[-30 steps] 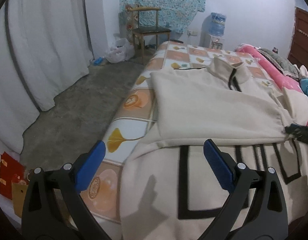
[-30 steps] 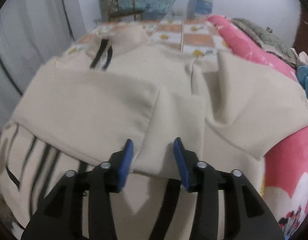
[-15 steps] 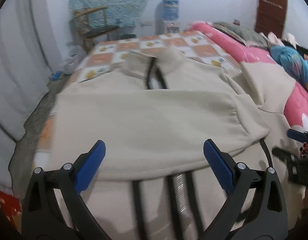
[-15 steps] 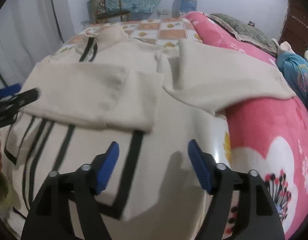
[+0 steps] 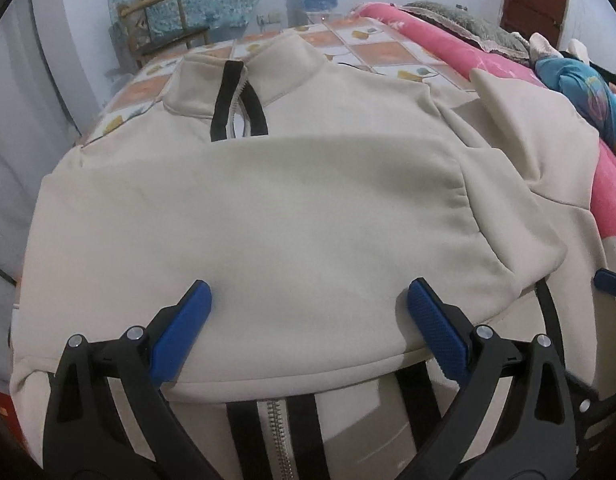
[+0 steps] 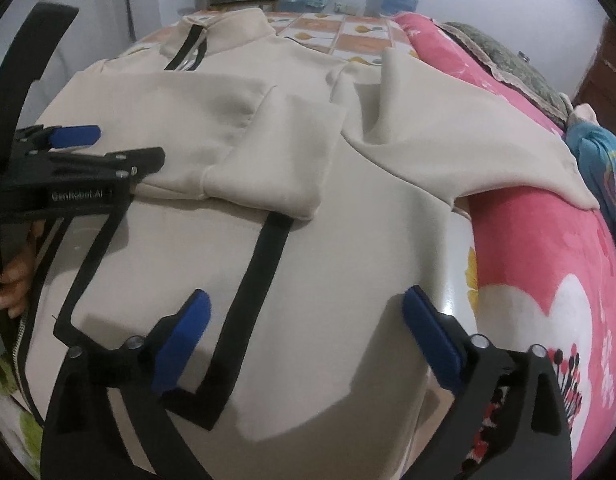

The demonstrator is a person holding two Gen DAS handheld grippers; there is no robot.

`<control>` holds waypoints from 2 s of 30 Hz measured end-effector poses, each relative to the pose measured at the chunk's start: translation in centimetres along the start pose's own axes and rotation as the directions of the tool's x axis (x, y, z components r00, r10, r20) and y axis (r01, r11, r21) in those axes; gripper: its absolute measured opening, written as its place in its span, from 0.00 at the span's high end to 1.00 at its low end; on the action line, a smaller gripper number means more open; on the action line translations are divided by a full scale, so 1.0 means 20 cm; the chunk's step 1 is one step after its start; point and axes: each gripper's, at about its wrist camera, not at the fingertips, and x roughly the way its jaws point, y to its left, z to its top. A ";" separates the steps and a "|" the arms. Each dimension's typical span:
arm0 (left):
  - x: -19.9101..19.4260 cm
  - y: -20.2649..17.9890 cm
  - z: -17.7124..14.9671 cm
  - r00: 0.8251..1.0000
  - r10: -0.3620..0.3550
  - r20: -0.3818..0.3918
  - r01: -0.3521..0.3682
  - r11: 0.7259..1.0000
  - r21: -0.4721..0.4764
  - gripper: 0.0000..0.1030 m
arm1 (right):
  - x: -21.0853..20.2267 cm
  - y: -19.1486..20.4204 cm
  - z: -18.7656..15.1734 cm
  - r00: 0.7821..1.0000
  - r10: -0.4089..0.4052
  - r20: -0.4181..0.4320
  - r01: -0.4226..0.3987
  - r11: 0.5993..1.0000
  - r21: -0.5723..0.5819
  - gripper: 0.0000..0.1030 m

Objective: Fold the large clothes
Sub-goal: 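Open the right gripper and move it across the jacket to the other sleeve, then grasp the cuff of the other jacket sleeve with the right gripper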

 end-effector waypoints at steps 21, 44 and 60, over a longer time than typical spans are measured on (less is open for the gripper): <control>0.01 0.00 0.00 1.000 -0.005 -0.003 0.005 1.000 0.008 0.07 | 0.00 -0.01 0.04 0.998 0.007 -0.055 -0.010 0.999 -0.044 0.07; 0.01 0.01 0.00 1.000 -0.004 -0.003 0.004 1.000 0.004 0.07 | -0.08 -1.61 0.29 0.997 -0.035 0.066 -0.018 0.748 0.664 0.13; 0.01 0.01 0.00 1.000 -0.005 -0.003 0.005 1.000 0.004 0.07 | 0.34 -2.25 0.23 0.997 -0.018 0.074 -0.061 0.394 0.917 0.47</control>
